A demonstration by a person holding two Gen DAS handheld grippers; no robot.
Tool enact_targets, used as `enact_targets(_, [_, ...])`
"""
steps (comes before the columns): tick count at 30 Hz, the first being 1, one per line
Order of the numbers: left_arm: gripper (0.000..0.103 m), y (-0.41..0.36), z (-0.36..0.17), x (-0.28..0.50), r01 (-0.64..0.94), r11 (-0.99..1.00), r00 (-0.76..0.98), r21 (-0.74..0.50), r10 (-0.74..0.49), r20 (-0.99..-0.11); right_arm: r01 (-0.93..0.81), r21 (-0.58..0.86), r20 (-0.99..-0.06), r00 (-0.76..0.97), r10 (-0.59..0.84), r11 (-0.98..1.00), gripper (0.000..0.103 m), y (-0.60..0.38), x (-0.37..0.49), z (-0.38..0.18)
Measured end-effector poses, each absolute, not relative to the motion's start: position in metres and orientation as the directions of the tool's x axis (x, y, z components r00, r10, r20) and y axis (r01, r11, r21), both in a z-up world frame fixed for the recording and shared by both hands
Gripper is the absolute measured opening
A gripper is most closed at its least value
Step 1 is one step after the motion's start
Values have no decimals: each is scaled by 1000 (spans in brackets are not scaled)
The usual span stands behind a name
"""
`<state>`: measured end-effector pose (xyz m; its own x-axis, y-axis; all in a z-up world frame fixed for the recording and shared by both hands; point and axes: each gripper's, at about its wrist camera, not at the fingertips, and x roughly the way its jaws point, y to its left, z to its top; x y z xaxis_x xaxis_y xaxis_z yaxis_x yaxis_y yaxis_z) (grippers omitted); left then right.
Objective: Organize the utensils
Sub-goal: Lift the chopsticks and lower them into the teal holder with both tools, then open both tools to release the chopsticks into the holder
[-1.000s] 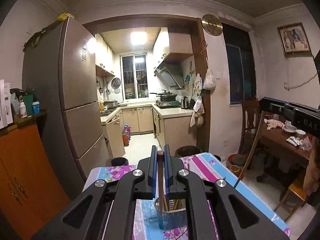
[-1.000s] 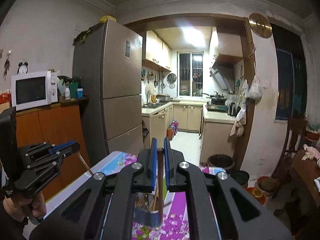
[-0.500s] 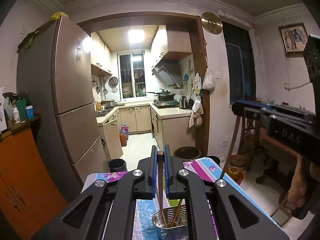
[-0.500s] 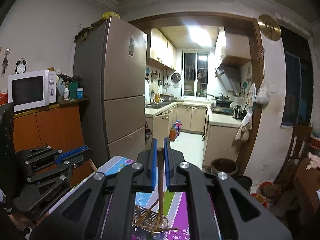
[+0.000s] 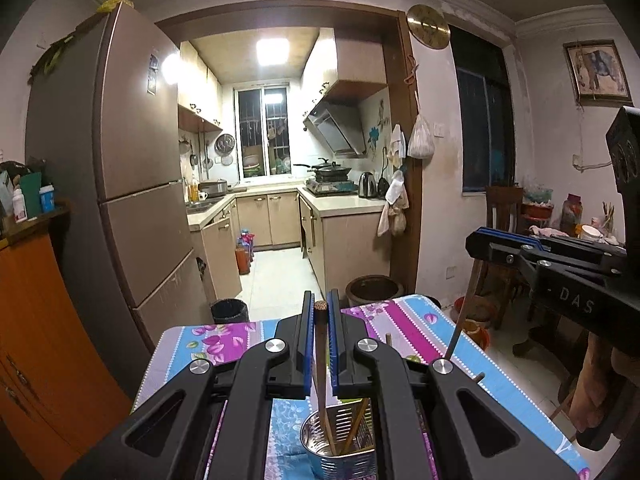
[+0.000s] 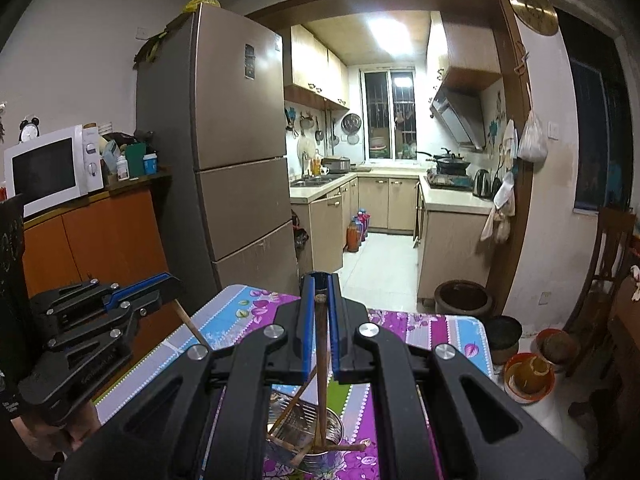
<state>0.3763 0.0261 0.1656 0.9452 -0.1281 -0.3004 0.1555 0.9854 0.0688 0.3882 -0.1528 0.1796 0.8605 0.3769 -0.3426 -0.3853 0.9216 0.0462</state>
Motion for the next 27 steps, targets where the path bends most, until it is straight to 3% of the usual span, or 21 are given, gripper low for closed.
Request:
enact_targets(21, [8, 26, 133, 410, 132, 990, 913, 53, -100, -396, -387, 71, -418, 825, 380, 919, 5, -149, 415, 150])
enact_targets(23, [21, 29, 130, 412, 115, 992, 914, 53, -85, -398, -385, 83, -426, 820, 382, 919, 9, -151, 418, 147])
enact_targets(24, [34, 31, 129, 412, 110, 992, 916, 53, -81, -393, -380, 83, -428, 821, 377, 921, 11, -152, 419, 146])
enact_targets(27, [38, 34, 122, 411, 102, 993, 917, 58, -71, -393, -370, 82, -424, 827, 369, 925, 27, -157, 418, 142])
